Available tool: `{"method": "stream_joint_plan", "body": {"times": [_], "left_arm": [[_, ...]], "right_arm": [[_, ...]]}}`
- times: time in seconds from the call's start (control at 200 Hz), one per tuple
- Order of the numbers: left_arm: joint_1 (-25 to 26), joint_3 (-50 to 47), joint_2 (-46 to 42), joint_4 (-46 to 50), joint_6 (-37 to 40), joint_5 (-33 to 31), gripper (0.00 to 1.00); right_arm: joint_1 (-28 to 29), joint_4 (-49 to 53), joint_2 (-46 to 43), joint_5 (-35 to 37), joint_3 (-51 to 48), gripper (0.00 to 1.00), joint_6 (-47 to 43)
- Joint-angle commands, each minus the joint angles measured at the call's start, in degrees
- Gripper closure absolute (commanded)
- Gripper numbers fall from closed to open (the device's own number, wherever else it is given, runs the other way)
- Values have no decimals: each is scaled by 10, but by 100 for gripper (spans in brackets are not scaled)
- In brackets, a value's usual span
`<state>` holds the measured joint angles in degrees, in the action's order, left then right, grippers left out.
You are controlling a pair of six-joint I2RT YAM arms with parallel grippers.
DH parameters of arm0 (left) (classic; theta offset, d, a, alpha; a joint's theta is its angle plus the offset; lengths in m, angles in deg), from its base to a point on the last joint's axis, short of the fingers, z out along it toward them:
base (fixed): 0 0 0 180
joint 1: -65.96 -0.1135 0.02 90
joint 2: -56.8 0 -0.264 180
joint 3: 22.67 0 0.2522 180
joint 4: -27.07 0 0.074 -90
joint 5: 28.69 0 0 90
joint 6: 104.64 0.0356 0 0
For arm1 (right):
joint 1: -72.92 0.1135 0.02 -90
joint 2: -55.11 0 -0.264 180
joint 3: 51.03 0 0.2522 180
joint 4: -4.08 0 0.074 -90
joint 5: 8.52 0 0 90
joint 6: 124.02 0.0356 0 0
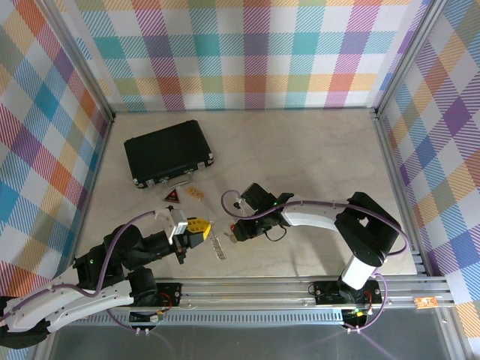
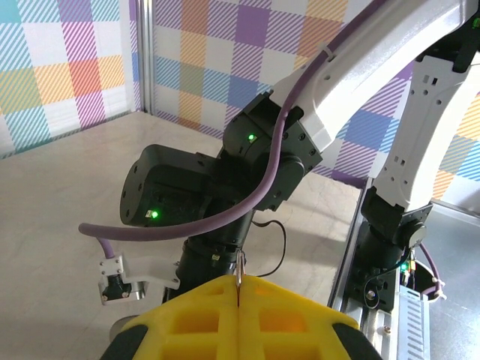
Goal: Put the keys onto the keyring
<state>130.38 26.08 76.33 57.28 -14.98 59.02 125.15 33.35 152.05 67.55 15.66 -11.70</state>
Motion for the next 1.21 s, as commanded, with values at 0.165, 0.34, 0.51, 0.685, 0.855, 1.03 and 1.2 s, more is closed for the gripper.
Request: {"method": "stream_joint_plan", "body": {"times": [0.165,0.34,0.51,0.685,0.855,1.03,1.2], "left_arm": [[3,-5,-9,-14,-4,-5,100],[3,-11,-6,-20,-4,-6,100],[3,-8,-4,-18,-3,-6,100],[3,-4,-5,-13,-4,-9,100],[3,-5,-10,-11,-6,-10,100],[3,-1,-7,-11,-2,-8,100],[3,1,-7,-10,-2,-8,100]], "right_arm": [[8,-24,19,-7,1,68,11],[9,-22,24,-11,4,74,8],[9,-29,29,-16,2,78,10],[9,-24,28,-20,11,84,7],[9,-19,23,-15,8,86,3],[9,-44,12,-14,-15,90,16],[9,-47,-7,-11,-27,97,14]]}}
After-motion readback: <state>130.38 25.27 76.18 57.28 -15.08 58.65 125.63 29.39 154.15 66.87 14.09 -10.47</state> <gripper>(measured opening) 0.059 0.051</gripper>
